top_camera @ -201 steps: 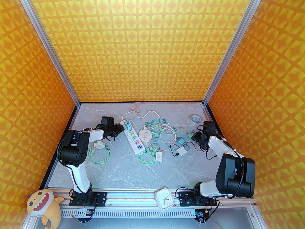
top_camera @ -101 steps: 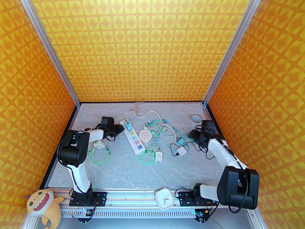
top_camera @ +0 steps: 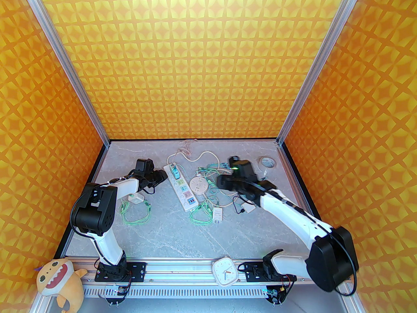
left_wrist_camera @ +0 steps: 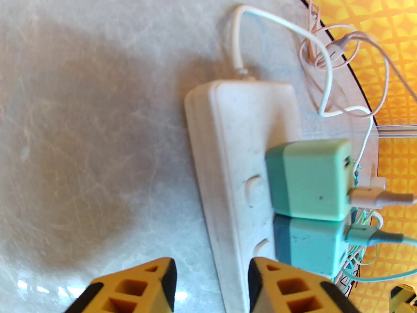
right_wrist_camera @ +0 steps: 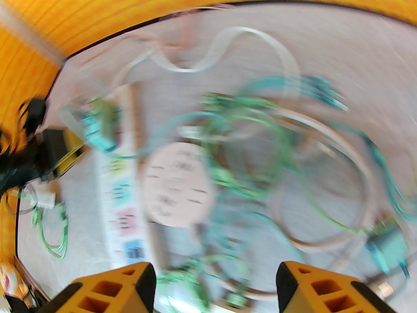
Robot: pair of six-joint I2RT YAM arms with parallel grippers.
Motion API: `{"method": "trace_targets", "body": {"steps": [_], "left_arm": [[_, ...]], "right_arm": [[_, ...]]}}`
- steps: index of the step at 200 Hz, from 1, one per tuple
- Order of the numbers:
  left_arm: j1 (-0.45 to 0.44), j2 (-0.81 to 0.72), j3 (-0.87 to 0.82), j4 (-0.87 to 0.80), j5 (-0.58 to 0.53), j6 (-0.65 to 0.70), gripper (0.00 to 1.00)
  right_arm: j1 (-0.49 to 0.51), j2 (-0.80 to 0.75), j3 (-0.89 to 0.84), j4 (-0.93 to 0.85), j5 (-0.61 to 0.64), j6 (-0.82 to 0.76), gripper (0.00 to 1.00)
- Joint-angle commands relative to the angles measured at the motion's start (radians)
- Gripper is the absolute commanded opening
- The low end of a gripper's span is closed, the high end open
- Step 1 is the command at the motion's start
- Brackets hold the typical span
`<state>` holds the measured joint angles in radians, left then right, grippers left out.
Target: Pull the plug off the socket
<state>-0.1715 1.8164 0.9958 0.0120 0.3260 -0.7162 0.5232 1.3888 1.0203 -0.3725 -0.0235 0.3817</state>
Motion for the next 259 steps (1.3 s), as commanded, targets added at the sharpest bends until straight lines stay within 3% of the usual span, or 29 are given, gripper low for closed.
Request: {"method": "trace_targets", "body": {"steps": [1, 28, 67, 128, 186, 259], "left_arm": [[0.015, -0.002, 0.016, 0.064, -0.008, 0.011, 0.42], [0.017, 0.042, 0.036, 0.116, 0.01, 0.004, 0.42], [0.02, 0.108, 0.038, 0.171, 0.04, -0.02, 0.41], [0.019, 0.146, 0.022, 0.15, 0.045, -0.055, 0.38], [0.017, 0.135, 0.002, 0.163, 0.045, -0.065, 0.37], [0.017, 0.133, 0.0, 0.168, 0.053, -0.066, 0.38]], "right_arm": [[0.097, 0.1, 0.086, 0.036, 0.097, -0.051, 0.64], [0.195, 0.252, 0.218, 0.032, 0.14, -0.08, 0.6], [0.262, 0.459, 0.418, 0.019, 0.149, -0.101, 0.55], [0.268, 0.717, 0.679, -0.03, 0.146, -0.091, 0.51], [0.252, 0.854, 0.819, -0.097, 0.263, -0.073, 0.5], [0.228, 0.96, 0.925, -0.107, 0.178, -0.138, 0.45]]}}
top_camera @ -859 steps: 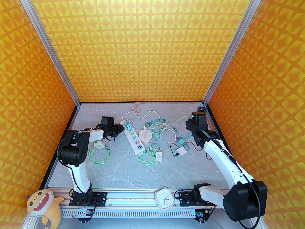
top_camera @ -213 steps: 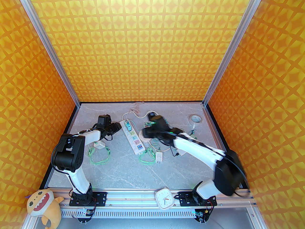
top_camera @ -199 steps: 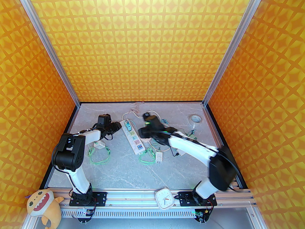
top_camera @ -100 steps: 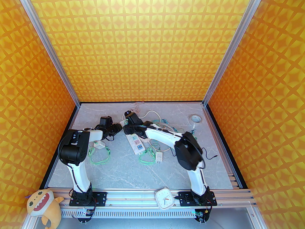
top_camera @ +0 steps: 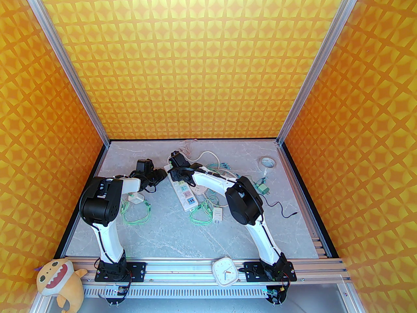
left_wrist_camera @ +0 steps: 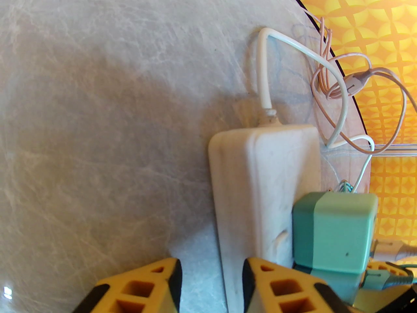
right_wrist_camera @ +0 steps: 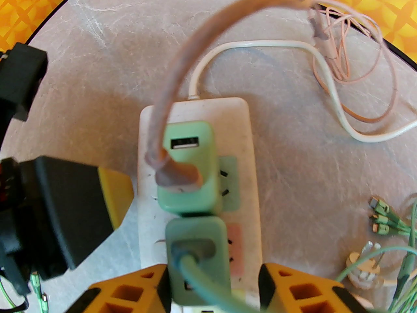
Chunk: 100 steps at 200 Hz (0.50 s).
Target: Pull the plug off the socket
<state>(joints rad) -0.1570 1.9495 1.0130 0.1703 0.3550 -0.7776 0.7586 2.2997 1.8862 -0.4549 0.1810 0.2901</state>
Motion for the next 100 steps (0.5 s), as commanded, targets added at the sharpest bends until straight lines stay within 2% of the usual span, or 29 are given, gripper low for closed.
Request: {"method": "trace_targets", "body": {"steps": [1, 54, 100], "left_arm": [[0.002, 0.0, -0.017, 0.01, 0.023, -0.005, 0.38], [0.011, -0.043, -0.035, 0.02, 0.024, 0.0, 0.43], [0.017, -0.094, -0.086, 0.084, 0.022, -0.021, 0.44]], "right_arm": [[-0.007, 0.051, 0.061, -0.025, -0.028, -0.048, 0.45], [0.002, 0.046, 0.043, -0.03, -0.041, -0.097, 0.29], [0.033, -0.057, -0.108, 0.017, -0.035, -0.138, 0.23]]}}
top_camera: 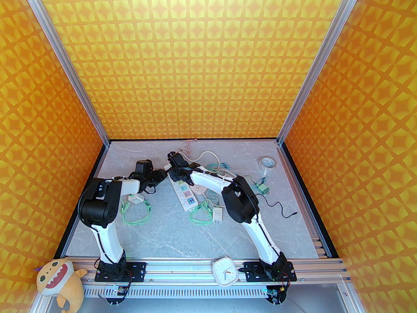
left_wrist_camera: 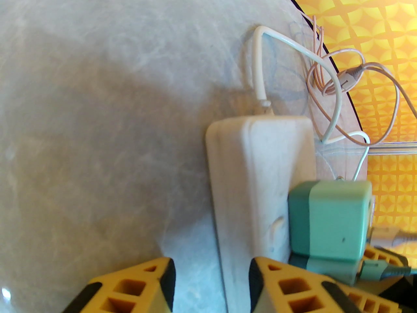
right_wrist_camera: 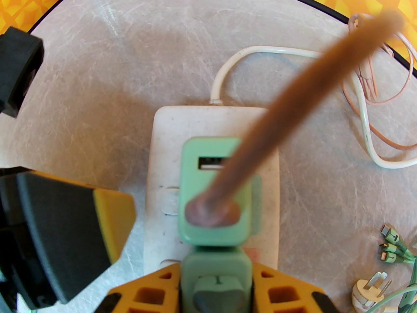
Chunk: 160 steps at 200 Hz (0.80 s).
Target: Pull the plug off the socket
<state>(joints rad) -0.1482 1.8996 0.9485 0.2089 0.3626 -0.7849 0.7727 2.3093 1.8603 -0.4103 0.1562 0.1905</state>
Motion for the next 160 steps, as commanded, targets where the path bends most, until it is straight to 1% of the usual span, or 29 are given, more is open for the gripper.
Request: {"method": "trace_targets", "body": {"steps": [1, 40, 80, 121, 160], "left_arm": [[0.009, -0.044, -0.022, 0.045, 0.015, -0.014, 0.44], [0.0, -0.072, -0.051, 0.056, 0.015, -0.024, 0.44], [-0.047, -0.085, -0.074, 0.045, 0.015, -0.008, 0.47], [-0.071, -0.049, -0.043, 0.006, 0.015, 0.005, 0.46], [-0.083, 0.013, 0.012, -0.081, 0.006, 0.013, 0.45]], "right_arm": [[0.019, -0.068, -0.086, -0.026, -0.01, -0.038, 0.23], [0.033, -0.156, -0.199, 0.002, -0.038, -0.049, 0.24], [0.037, -0.21, -0.263, 0.014, -0.048, -0.045, 0.25], [0.038, -0.214, -0.28, 0.027, -0.051, -0.027, 0.25], [0.039, -0.202, -0.273, 0.03, -0.056, -0.02, 0.25]]}}
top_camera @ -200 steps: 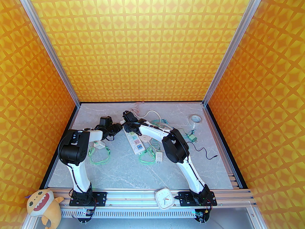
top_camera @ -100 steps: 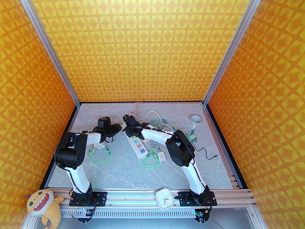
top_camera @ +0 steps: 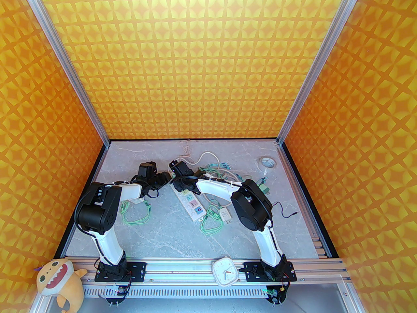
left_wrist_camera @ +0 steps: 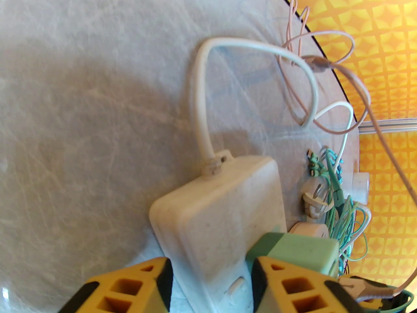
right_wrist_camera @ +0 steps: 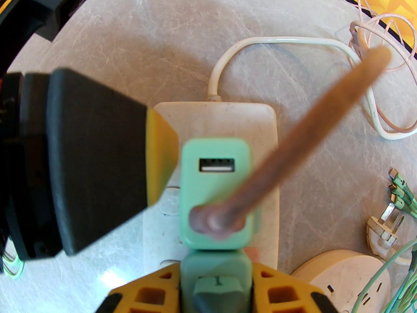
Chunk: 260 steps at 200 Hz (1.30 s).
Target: Pull the plug off the socket
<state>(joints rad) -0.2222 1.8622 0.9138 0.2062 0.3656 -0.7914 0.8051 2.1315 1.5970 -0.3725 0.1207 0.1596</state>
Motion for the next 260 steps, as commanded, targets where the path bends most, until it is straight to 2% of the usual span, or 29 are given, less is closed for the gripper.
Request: {"method": "trace_targets", "body": {"steps": [1, 34, 89, 154, 178, 199, 232, 260], "left_arm": [[-0.009, 0.051, 0.048, -0.081, 0.002, 0.019, 0.44], [-0.026, 0.082, 0.093, -0.176, -0.045, 0.03, 0.37], [-0.032, 0.103, 0.122, -0.232, -0.066, 0.043, 0.36], [-0.037, 0.104, 0.134, -0.255, -0.074, 0.051, 0.35], [-0.039, 0.107, 0.136, -0.255, -0.075, 0.051, 0.35], [-0.04, 0.109, 0.138, -0.258, -0.076, 0.053, 0.35], [-0.042, 0.112, 0.14, -0.26, -0.077, 0.053, 0.36], [-0.043, 0.112, 0.14, -0.26, -0.077, 0.055, 0.36]], "right_arm": [[0.006, -0.023, -0.009, -0.009, -0.021, 0.012, 0.25], [0.012, -0.024, -0.005, -0.016, -0.001, -0.004, 0.25], [0.012, -0.035, 0.0, -0.028, 0.071, -0.014, 0.22], [-0.023, -0.075, -0.009, 0.026, -0.073, 0.092, 0.22], [-0.03, -0.091, -0.014, 0.032, -0.087, 0.097, 0.22], [-0.023, -0.093, -0.003, 0.008, -0.069, 0.08, 0.22], [0.042, -0.066, 0.047, -0.061, 0.056, -0.007, 0.22], [0.068, -0.047, 0.063, -0.086, 0.104, -0.032, 0.22]]}}
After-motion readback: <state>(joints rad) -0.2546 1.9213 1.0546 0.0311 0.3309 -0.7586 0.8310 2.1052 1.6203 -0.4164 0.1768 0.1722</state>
